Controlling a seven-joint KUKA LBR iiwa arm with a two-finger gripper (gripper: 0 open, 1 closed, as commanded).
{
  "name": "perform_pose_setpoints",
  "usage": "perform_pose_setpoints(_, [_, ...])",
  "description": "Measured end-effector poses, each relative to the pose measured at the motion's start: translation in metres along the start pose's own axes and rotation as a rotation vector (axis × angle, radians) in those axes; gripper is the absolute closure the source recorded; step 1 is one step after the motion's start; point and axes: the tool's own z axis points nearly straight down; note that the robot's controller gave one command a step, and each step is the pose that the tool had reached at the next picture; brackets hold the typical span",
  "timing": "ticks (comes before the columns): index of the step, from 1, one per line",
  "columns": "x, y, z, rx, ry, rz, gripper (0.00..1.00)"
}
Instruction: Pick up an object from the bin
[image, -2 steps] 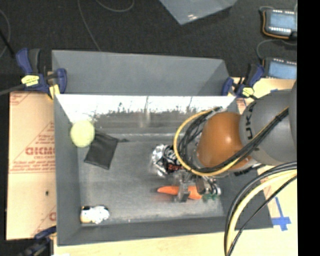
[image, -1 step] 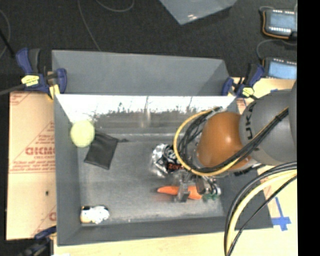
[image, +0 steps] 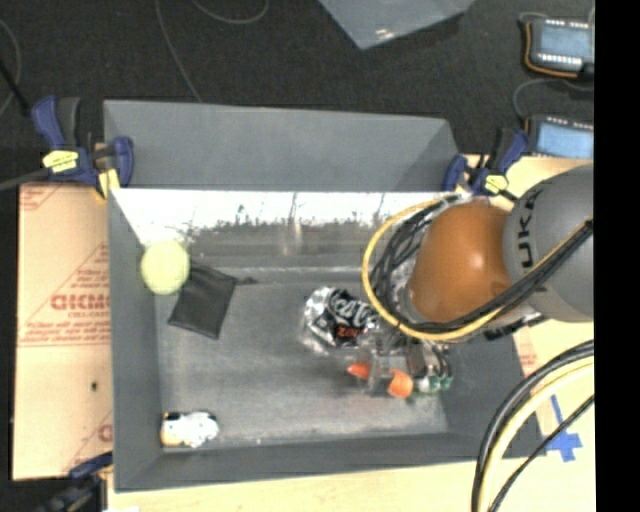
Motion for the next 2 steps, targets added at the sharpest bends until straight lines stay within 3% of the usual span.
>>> perform_pose_setpoints(1, [-0.004,-0.004,-0.049,0.0,-0.008,0.013,1.0])
perform_pose_setpoints(2, [-0.006,-0.006,-0.098,0.0,-0.003,-0.008,1.0])
